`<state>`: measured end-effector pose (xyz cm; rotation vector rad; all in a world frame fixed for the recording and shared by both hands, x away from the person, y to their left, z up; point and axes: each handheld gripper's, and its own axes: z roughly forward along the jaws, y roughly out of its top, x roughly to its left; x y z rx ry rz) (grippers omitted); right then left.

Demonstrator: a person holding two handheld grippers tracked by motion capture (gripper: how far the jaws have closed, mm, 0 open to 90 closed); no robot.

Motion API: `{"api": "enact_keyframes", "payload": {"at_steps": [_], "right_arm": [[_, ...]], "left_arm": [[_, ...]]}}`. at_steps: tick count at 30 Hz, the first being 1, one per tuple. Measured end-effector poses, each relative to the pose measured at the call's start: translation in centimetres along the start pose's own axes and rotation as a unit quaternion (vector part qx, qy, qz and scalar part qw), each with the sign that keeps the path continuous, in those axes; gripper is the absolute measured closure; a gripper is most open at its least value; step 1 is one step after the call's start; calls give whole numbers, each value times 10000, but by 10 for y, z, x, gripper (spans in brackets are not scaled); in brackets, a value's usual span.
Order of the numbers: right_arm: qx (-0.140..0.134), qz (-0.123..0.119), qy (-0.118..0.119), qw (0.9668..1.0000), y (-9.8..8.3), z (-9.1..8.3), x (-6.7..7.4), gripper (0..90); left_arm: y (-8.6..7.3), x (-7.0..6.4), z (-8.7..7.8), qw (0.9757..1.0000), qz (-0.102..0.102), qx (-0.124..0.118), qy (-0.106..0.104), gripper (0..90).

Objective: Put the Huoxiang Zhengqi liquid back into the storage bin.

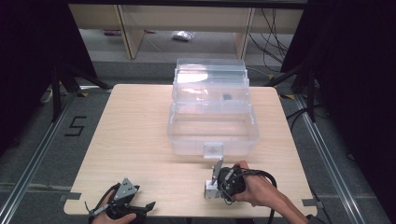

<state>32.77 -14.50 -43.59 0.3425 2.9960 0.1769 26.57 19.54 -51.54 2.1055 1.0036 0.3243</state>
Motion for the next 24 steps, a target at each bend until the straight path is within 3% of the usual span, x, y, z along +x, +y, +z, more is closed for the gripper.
{"api": "enact_keyframes", "payload": {"at_steps": [1, 2, 6, 7, 13, 17, 18, 19, 20, 21, 24], "right_arm": [[-64, -258, 38, 9996, 0, 2, -3, 554], [-12, -302, 20, 9995, 1, 2, -3, 563], [119, -201, 150, 9996, 2, 1, -2, 597], [98, -402, 190, 9990, 3, 2, -3, 623], [280, -377, 327, 9984, 7, 0, -3, 644], [170, -585, 369, 9975, 9, -2, -6, 644], [164, -454, 358, 9982, 8, -3, -4, 645], [161, -657, 349, 9971, 10, -5, -7, 645], [161, -657, 349, 9971, 10, -5, -7, 645], [149, -489, 347, 9981, 9, -7, -7, 645], [142, -547, 371, 9977, 9, -11, -10, 646]], "left_arm": [[0, 0, 0, 10000, 16, 7, -38, 155], [0, 1, -1, 9999, 70, 72, -36, 155], [0, 0, -1, 10000, 34, 29, -21, 155], [0, 1, 0, 9999, 74, 69, -22, 155], [0, 1, -1, 10000, 59, 71, -32, 155], [0, 1, -1, 10000, 70, 56, -23, 155], [0, 0, 0, 10000, 53, 39, -31, 155], [0, 1, 0, 10000, 41, 59, -28, 155], [0, 1, 0, 10000, 41, 59, -28, 155], [0, 0, -1, 10000, 10, 22, -7, 154], [0, 1, -1, 9999, 71, 72, -35, 155]]}}
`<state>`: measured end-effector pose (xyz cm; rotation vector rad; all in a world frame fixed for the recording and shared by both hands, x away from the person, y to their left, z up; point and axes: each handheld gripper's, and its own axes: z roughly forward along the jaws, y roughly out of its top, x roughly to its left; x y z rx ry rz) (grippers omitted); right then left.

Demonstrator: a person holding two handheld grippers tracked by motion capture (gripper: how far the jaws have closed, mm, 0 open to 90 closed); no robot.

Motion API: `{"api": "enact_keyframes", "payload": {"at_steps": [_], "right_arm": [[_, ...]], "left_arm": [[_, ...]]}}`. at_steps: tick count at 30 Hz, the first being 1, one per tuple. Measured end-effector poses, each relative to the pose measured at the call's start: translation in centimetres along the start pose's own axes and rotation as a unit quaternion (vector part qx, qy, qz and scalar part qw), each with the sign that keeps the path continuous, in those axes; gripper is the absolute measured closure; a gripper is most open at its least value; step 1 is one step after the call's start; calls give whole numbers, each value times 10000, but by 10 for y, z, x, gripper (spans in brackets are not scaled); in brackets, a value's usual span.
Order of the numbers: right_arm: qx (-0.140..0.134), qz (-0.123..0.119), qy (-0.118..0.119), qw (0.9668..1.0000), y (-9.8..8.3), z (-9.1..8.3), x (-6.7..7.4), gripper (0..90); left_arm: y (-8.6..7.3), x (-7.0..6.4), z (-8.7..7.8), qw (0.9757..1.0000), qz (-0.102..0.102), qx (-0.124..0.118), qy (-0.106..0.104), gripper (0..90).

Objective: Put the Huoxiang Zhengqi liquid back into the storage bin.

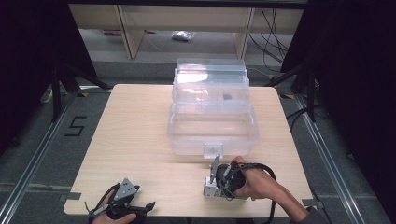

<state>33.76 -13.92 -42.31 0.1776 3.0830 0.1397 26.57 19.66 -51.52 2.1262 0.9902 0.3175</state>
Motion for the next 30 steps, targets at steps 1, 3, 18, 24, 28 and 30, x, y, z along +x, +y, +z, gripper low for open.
{"api": "enact_keyframes", "payload": {"at_steps": [1, 3, 18, 24, 28, 30], "right_arm": [[-15, 209, 32, 9998, -2, -4, 1, 646], [-83, 42, 18, 10000, -3, -7, -4, 646], [-239, 74, -36, 9997, -11, -25, -17, 646], [-355, 198, 2, 9992, -15, -34, -20, 646], [-443, 325, -46, 9985, -17, -43, -23, 646], [-432, 402, -33, 9983, -18, -48, -24, 646]], "left_arm": [[0, 0, 0, 10000, -3, 1, 5, 155], [0, 0, 0, 10000, -5, -15, 9, 155], [0, 0, 0, 10000, 1, 8, 22, 155], [0, 0, 1, 10000, -10, 2, 50, 155], [0, 0, 1, 10000, 7, 0, 14, 155], [0, 0, 1, 10000, -3, -8, 26, 155]]}}
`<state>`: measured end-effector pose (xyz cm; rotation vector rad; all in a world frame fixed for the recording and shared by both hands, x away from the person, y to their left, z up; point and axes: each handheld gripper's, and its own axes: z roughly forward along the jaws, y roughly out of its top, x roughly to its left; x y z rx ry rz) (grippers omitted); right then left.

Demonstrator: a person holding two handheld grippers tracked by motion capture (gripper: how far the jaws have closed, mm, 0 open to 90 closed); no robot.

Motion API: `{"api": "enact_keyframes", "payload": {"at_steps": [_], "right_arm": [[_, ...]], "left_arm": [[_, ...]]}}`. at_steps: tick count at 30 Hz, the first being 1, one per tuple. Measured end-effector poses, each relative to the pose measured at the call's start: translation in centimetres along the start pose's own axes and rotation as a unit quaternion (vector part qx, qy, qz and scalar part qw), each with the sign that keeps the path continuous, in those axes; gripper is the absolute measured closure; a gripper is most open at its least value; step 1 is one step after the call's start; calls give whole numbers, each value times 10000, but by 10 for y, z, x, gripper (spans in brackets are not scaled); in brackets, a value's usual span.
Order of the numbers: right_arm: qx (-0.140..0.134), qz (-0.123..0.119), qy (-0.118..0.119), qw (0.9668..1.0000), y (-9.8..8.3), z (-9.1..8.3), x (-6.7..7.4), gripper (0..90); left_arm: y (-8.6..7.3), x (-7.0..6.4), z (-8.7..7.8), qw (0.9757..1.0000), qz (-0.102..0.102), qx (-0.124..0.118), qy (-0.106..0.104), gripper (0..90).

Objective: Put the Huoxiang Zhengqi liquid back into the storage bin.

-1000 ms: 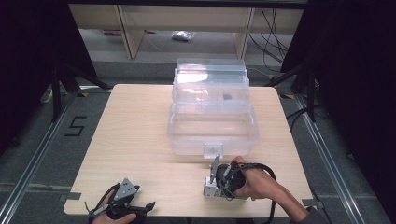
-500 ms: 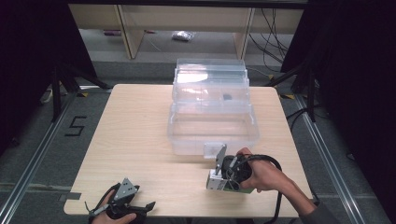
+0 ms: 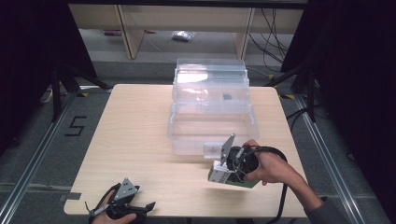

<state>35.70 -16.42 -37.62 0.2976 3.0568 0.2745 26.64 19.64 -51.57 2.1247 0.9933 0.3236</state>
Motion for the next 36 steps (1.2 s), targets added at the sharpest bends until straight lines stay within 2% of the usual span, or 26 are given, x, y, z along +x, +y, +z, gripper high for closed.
{"api": "enact_keyframes", "payload": {"at_steps": [1, 2, 6, 7, 8, 9, 10, 11, 12, 13, 14, 15, 20, 21, 22, 23, 27, 29, 36], "right_arm": [[-34, -273, -23, 9996, 0, -1, -5, 646], [-67, -91, -41, 9999, -1, -5, -5, 646], [-162, -186, -25, 9997, 0, -13, -11, 647], [-86, 16, -45, 10000, 0, -17, -11, 646], [-86, 16, -45, 10000, 0, -17, -11, 646], [-85, -166, -56, 9998, 0, -19, -16, 646], [-85, -166, -56, 9998, 0, -19, -16, 646], [-136, -68, -14, 9999, 1, -22, -18, 646], [-136, -68, -14, 9999, 1, -22, -18, 646], [-135, 60, -42, 9999, 1, -24, -18, 646], [-181, -207, -48, 9996, 1, -24, -23, 647], [-131, 101, -21, 9999, 1, -26, -19, 647], [-143, 22, -1, 9999, 1, -32, -28, 647], [-140, -218, -9, 9997, 1, -34, -34, 647], [-140, -218, -9, 9997, 1, -34, -34, 647], [-163, -73, -14, 9998, 3, -36, -35, 646], [-72, 26, -43, 10000, 5, -42, -39, 646], [-131, 120, -6, 9998, 7, -44, -41, 646], [-193, 88, -20, 9998, 10, -51, -56, 646]], "left_arm": [[0, 0, 0, 10000, 9, 11, -8, 155], [0, 0, 0, 10000, 6, 0, -12, 155], [0, 0, 0, 10000, 0, 6, -3, 155], [0, 0, 0, 10000, 5, -5, -3, 155], [0, 0, 1, 10000, -23, 1, -28, 155], [0, 0, 1, 10000, -12, -13, 39, 155], [0, 0, 1, 10000, -12, -13, 39, 155], [0, 0, -1, 10000, 9, 24, -10, 155], [0, 0, -1, 10000, 9, 24, -10, 155], [0, 0, 0, 10000, 6, -5, -6, 155], [0, 0, 0, 10000, 6, 2, -11, 155], [0, 0, 0, 10000, -5, 20, 5, 155], [-1, -1, 0, 10000, -10, 26, -2, 155], [0, 1, 0, 10000, 3, 31, 49, 155], [0, 1, 0, 10000, 3, 31, 49, 155], [0, 0, 1, 10000, -32, -21, 31, 155], [0, 0, 1, 10000, -11, -1, 26, 155], [0, 0, 1, 10000, -20, -9, 21, 155], [0, -1, 1, 10000, -29, 4, 27, 155]]}}
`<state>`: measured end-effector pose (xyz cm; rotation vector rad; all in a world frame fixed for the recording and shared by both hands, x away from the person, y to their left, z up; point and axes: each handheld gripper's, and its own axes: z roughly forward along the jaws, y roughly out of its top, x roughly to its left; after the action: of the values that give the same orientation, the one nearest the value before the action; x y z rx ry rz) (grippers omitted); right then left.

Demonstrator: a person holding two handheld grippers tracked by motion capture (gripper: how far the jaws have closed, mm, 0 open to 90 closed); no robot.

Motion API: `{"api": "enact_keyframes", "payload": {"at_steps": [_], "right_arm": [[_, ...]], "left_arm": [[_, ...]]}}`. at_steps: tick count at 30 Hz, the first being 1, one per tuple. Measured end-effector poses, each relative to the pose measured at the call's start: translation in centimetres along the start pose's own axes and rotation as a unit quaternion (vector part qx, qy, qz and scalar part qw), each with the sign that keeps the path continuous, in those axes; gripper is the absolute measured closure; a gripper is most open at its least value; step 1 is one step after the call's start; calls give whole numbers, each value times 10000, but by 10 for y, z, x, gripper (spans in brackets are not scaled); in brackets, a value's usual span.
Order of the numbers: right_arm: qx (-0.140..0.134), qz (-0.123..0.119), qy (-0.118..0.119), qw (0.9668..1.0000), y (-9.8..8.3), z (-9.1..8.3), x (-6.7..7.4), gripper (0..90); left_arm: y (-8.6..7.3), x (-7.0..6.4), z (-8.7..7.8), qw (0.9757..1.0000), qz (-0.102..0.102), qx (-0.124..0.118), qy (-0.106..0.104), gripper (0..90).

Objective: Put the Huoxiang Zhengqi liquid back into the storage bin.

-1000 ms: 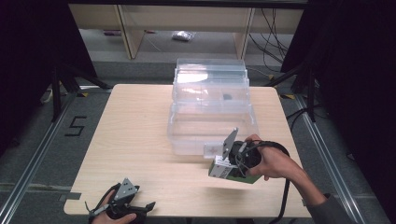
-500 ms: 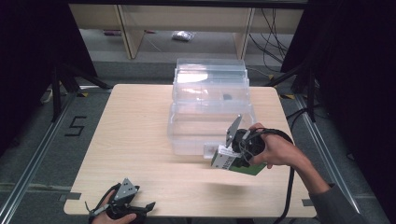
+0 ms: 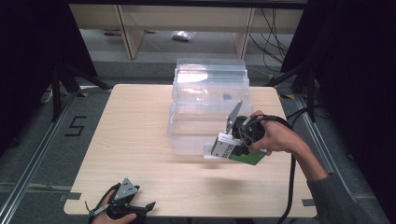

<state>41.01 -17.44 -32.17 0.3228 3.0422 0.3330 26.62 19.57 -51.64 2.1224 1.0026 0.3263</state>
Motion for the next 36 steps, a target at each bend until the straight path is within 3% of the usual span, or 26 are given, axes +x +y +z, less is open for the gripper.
{"api": "enact_keyframes", "payload": {"at_steps": [2, 4, 11, 15, 18, 19, 20, 22, 25, 27, 35, 36], "right_arm": [[4, 92, -29, 10000, 2, -4, -3, 647], [82, 19, -98, 9999, 5, -8, -8, 646], [-33, -117, -72, 9999, 12, -17, -27, 647], [-30, 64, -32, 10000, 14, -20, -34, 647], [-2, -204, -90, 9998, 15, -22, -45, 647], [18, -121, -121, 9999, 16, -23, -49, 647], [18, -121, -121, 9999, 16, -23, -49, 647], [47, -60, -153, 9999, 16, -23, -54, 646], [27, -189, -192, 9996, 17, -23, -63, 647], [110, 45, -192, 9997, 16, -20, -68, 646], [210, 188, -206, 9994, 15, -11, -83, 646], [187, 114, -186, 9996, 15, -9, -87, 646]], "left_arm": [[0, 0, 0, 10000, -3, 10, -5, 155], [0, 0, 0, 10000, 4, -26, -4, 155], [0, 1, -1, 10000, 41, 19, -56, 155], [1, 1, -1, 10000, 25, 5, -62, 155], [0, 1, -1, 10000, 35, -5, -55, 155], [0, 2, -1, 9999, 107, 17, -28, 155], [0, 1, -1, 10000, -1, 9, -5, 155], [1, 1, -1, 10000, 1, -7, -12, 155], [1, 1, -1, 10000, 32, 9, -68, 155], [0, 1, -2, 10000, 25, -7, -71, 155], [0, 1, 0, 10000, 12, -11, -65, 155], [0, 1, 0, 10000, 11, -9, -67, 155]]}}
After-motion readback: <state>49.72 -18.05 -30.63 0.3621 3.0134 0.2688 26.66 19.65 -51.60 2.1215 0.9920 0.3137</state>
